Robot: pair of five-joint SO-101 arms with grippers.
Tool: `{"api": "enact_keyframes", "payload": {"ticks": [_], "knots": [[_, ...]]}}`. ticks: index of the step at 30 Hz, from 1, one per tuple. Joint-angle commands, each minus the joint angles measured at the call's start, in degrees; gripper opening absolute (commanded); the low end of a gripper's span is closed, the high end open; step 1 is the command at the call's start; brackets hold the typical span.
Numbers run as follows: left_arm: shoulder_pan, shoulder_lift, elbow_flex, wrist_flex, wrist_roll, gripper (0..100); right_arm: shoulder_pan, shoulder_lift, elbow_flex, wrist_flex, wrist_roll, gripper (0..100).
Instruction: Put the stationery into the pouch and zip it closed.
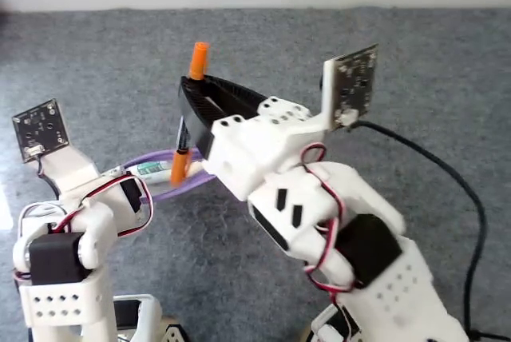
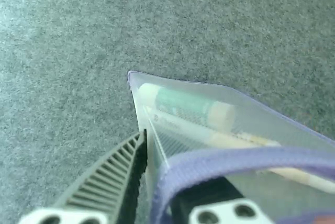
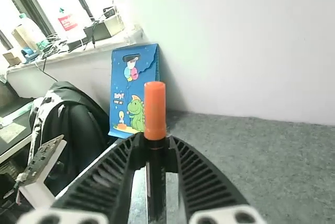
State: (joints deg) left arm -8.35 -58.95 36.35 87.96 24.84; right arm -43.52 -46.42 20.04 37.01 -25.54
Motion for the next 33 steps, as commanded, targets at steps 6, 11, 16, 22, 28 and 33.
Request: {"api": "enact_keyframes", "payload": {"ticks": [6,11,16,22,28,33], "knots": [[-0.26,0.44,-0.31,-1.32,0.7,1,-0.22,-2.86,11.69,-6.11,-0.35,0.9],[-0.26,0.44,-0.31,-1.32,0.7,1,-0.22,-10.77,17.85,-1.63,-0.26,0.9],[-0.26,0.44,-0.31,-1.32,0.7,1,-0.66,-18.51,19.25,8.4,-0.26,0.9],[-0.26,0.44,-0.22,-1.41,0.7,1,-9.71,-19.21,21.54,8.92,-0.26,1.3],[-0.26,0.44,-0.22,-1.41,0.7,1,-10.86,-12.62,23.91,9.89,4.13,24.7],[-0.26,0.44,-0.22,-1.41,0.7,1,-10.77,-11.65,16.53,14.37,5.36,30.3]]}}
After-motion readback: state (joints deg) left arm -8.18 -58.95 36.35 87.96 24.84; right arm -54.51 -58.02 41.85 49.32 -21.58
